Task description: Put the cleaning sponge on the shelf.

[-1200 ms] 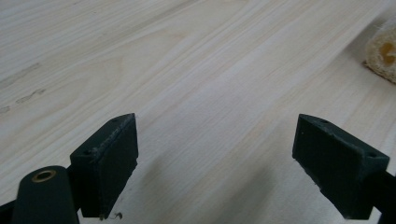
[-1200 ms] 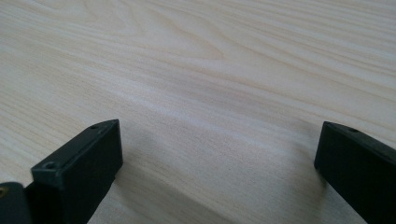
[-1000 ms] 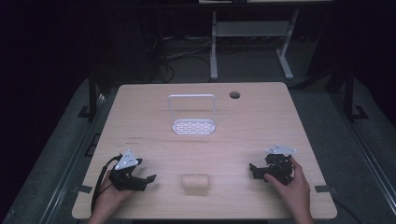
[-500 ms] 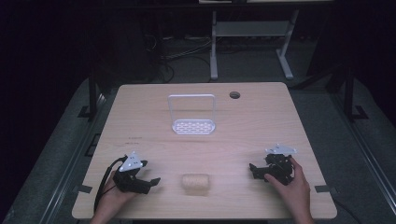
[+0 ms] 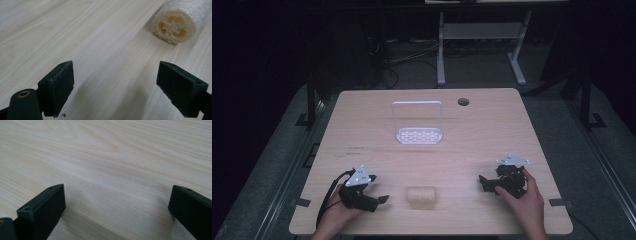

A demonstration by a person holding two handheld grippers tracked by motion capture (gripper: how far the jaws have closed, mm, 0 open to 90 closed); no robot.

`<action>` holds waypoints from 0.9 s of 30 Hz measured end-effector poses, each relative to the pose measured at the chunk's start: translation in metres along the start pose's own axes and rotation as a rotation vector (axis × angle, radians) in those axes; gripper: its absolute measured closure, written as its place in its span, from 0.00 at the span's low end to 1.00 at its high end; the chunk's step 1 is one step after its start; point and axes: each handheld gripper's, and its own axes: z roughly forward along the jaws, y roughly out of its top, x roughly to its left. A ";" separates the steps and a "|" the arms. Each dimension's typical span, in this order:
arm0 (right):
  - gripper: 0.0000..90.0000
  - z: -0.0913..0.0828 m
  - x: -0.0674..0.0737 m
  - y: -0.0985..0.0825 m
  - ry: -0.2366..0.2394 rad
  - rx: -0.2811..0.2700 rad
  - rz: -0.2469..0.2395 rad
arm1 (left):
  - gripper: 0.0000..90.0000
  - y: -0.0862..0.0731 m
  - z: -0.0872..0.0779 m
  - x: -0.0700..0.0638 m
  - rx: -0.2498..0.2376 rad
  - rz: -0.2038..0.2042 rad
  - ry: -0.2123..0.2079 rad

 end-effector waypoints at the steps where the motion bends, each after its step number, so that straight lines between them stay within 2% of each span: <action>1: 0.01 0.000 0.000 0.000 0.000 0.000 0.000 | 0.16 0.000 0.000 -0.001 0.003 0.004 -0.004; 9: 0.01 0.000 0.000 0.000 0.000 0.000 0.000 | 0.16 0.003 0.004 -0.007 0.008 0.023 -0.037; 19: 0.01 0.000 0.000 0.000 0.000 0.000 0.000 | 0.16 0.006 0.006 -0.014 0.001 0.067 -0.074; 27: 0.01 0.000 0.000 0.000 0.000 -0.002 0.001 | 0.16 0.013 0.007 -0.018 -0.018 0.118 -0.133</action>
